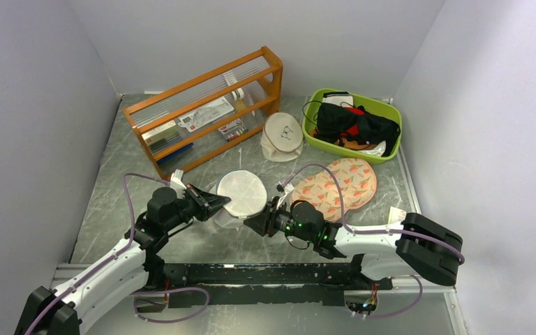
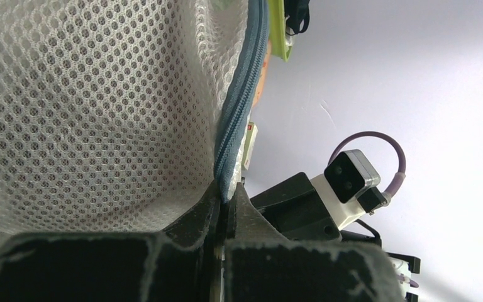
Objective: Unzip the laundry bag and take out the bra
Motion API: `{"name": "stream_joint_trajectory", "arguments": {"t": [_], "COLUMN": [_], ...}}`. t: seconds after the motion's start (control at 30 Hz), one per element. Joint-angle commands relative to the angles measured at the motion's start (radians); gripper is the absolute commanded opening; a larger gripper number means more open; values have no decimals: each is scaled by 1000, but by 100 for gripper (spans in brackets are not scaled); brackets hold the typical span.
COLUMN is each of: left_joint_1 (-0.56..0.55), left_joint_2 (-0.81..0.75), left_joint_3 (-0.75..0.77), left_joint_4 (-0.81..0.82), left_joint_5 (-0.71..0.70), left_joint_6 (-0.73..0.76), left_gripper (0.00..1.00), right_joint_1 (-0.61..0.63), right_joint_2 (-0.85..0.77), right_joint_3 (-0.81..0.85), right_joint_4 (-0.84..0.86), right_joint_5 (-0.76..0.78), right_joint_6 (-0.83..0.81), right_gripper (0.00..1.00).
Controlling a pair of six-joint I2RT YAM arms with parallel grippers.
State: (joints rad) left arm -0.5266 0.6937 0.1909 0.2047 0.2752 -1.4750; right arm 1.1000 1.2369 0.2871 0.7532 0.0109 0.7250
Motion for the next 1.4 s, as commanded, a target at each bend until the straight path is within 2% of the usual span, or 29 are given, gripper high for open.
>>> {"name": "stream_joint_trajectory", "arguments": {"t": [0.0, 0.13, 0.33, 0.6, 0.8, 0.93, 0.97, 1.07, 1.17, 1.23, 1.37], "left_joint_1": [5, 5, 5, 5, 5, 5, 5, 5, 5, 5, 5], "left_joint_2": [-24, -17, -35, -89, -94, -76, -72, -65, -60, -62, -60], "left_joint_3": [0, 13, 13, 47, 81, 131, 144, 200, 294, 372, 536], "left_joint_4": [25, 7, -33, -178, -262, -336, -347, -418, -544, -635, -740], "left_joint_5": [20, 29, 10, -53, -82, -108, -110, -130, -164, -189, -187], "left_joint_6": [-11, 2, 11, 82, 139, 210, 234, 326, 431, 508, 678], "left_gripper": [7, 7, 7, 7, 7, 7, 12, 53, 76, 83, 87], "right_joint_1": [8, 8, 8, 6, 4, 4, 4, 3, 4, 4, 3], "right_joint_2": [27, 28, -22, -87, -67, -43, -54, -111, -158, -168, -156], "right_joint_3": [42, 48, 42, 95, 136, 182, 185, 163, 126, 136, 187], "right_joint_4": [76, 44, -91, -457, -639, -697, -695, -628, -557, -545, -568], "right_joint_5": [-12, 5, 142, 356, 517, 539, 523, 444, 379, 353, 319], "right_joint_6": [6, 9, 15, -48, -97, -137, -149, -194, -211, -212, -224], "right_gripper": [24, 18, 0, 0, 0, 0, 0, 0, 0, 0, 0]}}
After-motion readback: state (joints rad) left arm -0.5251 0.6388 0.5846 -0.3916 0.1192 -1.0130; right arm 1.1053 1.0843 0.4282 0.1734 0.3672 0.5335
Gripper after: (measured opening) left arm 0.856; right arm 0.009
